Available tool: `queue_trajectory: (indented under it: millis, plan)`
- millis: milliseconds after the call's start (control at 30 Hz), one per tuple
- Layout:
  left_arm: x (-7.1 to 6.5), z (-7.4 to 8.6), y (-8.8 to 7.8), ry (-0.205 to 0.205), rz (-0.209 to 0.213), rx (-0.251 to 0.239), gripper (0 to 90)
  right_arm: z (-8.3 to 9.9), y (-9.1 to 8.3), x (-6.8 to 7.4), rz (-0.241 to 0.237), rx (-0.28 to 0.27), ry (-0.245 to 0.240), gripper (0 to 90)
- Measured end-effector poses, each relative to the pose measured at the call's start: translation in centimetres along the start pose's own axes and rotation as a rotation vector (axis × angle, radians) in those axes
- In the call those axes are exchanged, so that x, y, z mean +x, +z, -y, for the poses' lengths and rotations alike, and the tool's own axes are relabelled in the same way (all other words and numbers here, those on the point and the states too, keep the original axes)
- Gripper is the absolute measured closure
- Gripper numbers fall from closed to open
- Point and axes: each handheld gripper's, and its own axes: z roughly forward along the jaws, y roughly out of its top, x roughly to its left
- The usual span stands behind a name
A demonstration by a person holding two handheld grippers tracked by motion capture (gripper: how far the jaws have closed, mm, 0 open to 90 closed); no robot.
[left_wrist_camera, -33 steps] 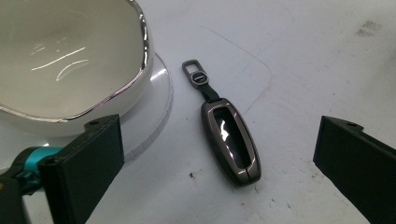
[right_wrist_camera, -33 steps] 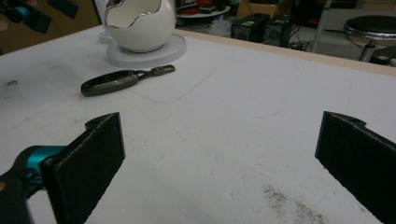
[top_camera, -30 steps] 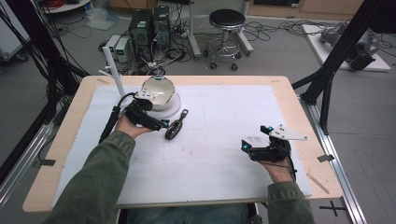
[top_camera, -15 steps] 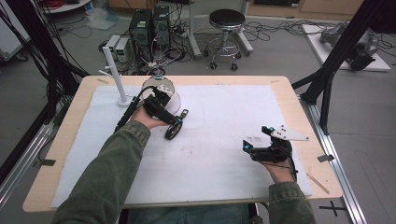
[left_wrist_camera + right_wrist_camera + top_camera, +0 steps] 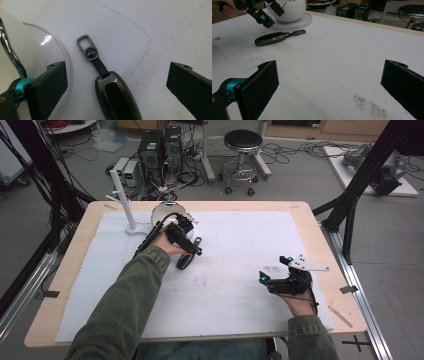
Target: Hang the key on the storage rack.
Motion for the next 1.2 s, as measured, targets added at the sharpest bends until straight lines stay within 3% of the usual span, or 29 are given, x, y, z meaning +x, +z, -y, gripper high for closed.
queue_trajectory:
  millis: [167,433,533,733,900,1100,1200]
  plan:
    - [0.2,-0.6,0.9,-0.001,-0.003,0.039,10.0,0.1,0.0,-0.2,-0.004,0.008,0.010,0.5]
    - [0.5,-1.7,2.4,-0.011,-0.012,0.147,16.3,0.1,-0.1,-0.3,-0.003,0.003,0.011,0.5]
    - [0.2,-2.0,2.8,-0.005,-0.053,0.173,20.3,0.2,-0.1,-0.3,-0.004,0.002,0.007,0.5]
    - [0.3,-2.4,3.3,-0.045,-0.023,0.222,23.9,0.2,-0.1,-0.3,-0.010,0.011,0.011,0.5]
    - [0.2,-2.6,3.6,-0.046,-0.005,0.259,27.7,0.3,0.0,-0.4,-0.010,0.012,0.012,0.5]
    - [0.5,-2.7,3.9,-0.076,-0.002,0.302,39.3,0.3,-0.1,-0.4,-0.012,0.013,0.015,0.5]
    - [0.6,-2.8,4.0,-0.105,-0.023,0.322,48.0,0.3,0.0,-0.4,-0.012,0.015,0.010,0.5]
